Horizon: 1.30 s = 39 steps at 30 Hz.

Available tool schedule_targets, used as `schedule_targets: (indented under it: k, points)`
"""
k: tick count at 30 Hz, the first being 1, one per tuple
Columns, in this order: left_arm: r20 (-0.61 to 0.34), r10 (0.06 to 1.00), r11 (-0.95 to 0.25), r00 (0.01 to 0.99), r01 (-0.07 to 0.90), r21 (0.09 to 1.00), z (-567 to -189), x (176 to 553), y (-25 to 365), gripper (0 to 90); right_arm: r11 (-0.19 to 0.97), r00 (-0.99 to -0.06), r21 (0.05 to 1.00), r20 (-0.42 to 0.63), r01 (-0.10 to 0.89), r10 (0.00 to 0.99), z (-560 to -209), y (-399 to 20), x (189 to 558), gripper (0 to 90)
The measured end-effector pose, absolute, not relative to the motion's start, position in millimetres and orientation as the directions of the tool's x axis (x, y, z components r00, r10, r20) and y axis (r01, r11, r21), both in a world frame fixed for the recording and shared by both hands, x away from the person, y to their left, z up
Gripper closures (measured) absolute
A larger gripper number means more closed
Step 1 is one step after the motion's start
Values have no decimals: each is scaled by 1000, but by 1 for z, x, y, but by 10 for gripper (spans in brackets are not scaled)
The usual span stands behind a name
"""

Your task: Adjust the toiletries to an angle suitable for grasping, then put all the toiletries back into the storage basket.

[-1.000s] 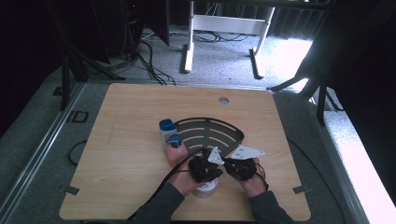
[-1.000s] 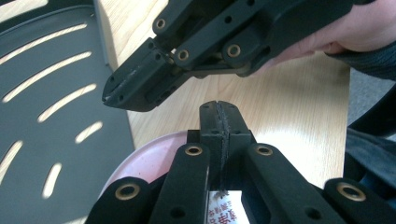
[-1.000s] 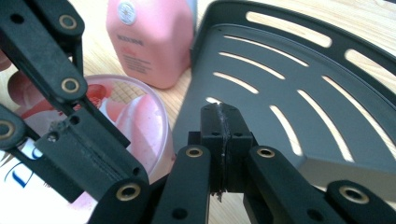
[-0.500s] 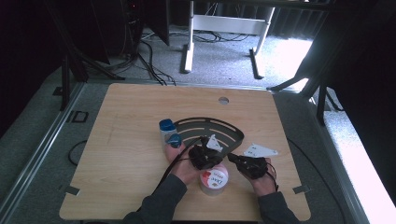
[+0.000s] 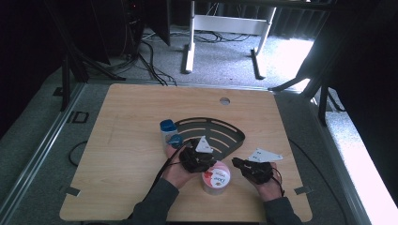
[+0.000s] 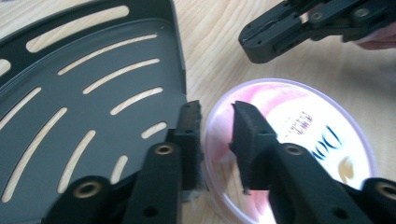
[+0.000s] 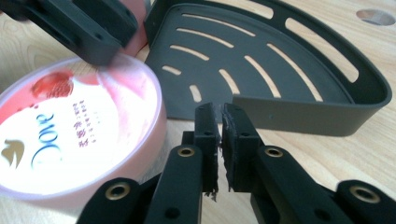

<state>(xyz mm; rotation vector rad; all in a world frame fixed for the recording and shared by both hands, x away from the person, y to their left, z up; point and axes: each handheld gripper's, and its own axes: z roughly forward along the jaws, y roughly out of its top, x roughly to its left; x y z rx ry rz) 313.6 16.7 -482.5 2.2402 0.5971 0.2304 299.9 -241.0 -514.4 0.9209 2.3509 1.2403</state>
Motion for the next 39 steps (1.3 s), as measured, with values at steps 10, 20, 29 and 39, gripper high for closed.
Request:
schedule_targets:
  k: [10,20,29,39]
  points:
    - [-47,466,-536,883,324,780,-485,298,50,579,412,-736,809,36,419,676,-522,-254,295,648]
    - [-59,455,-534,889,326,780,-500,295,63,529,431,-750,785,65,446,658,-529,-266,290,548]
    - [-84,450,-533,889,343,774,-512,291,74,524,467,-812,789,67,398,579,-529,-263,281,448]
    - [-132,437,-529,890,373,762,-524,292,79,486,473,-863,807,84,352,499,-529,-258,276,397]
